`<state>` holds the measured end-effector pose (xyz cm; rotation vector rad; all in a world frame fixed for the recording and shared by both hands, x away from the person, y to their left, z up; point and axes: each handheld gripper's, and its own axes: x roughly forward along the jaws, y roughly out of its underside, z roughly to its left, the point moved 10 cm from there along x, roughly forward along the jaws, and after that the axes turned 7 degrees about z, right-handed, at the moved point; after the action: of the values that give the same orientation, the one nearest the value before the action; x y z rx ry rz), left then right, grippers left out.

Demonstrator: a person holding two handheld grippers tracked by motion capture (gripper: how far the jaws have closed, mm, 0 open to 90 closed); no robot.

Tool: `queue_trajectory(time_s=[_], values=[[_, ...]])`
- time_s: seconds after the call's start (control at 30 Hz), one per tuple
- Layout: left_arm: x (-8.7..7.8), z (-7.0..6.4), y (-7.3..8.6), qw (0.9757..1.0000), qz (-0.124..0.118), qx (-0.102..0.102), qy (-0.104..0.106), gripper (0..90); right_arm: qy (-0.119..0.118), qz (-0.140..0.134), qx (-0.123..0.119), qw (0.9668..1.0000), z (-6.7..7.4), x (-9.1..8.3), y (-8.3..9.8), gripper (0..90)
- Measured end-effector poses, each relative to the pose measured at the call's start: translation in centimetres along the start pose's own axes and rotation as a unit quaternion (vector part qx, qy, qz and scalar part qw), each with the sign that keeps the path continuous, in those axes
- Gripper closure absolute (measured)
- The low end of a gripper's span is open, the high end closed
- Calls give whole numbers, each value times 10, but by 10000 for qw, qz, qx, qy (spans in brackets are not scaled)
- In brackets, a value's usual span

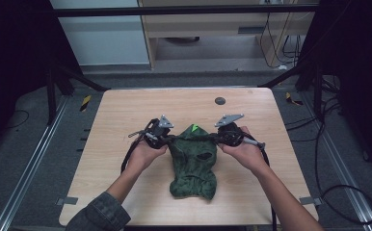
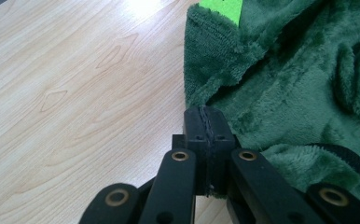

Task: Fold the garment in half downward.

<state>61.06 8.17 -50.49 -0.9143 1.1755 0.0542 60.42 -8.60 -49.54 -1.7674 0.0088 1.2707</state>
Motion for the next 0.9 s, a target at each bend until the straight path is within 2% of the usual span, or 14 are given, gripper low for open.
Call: queue_trajectory(time_s=[0.6, 0.9], values=[[-6, 6, -2, 9999, -86, -71, 12, 900, 59, -35, -48, 10000, 0, 3, -5, 864], [-8, 11, -4, 9999, -67, -57, -54, 900, 79, -33, -89, 9999, 0, 2, -9, 864]])
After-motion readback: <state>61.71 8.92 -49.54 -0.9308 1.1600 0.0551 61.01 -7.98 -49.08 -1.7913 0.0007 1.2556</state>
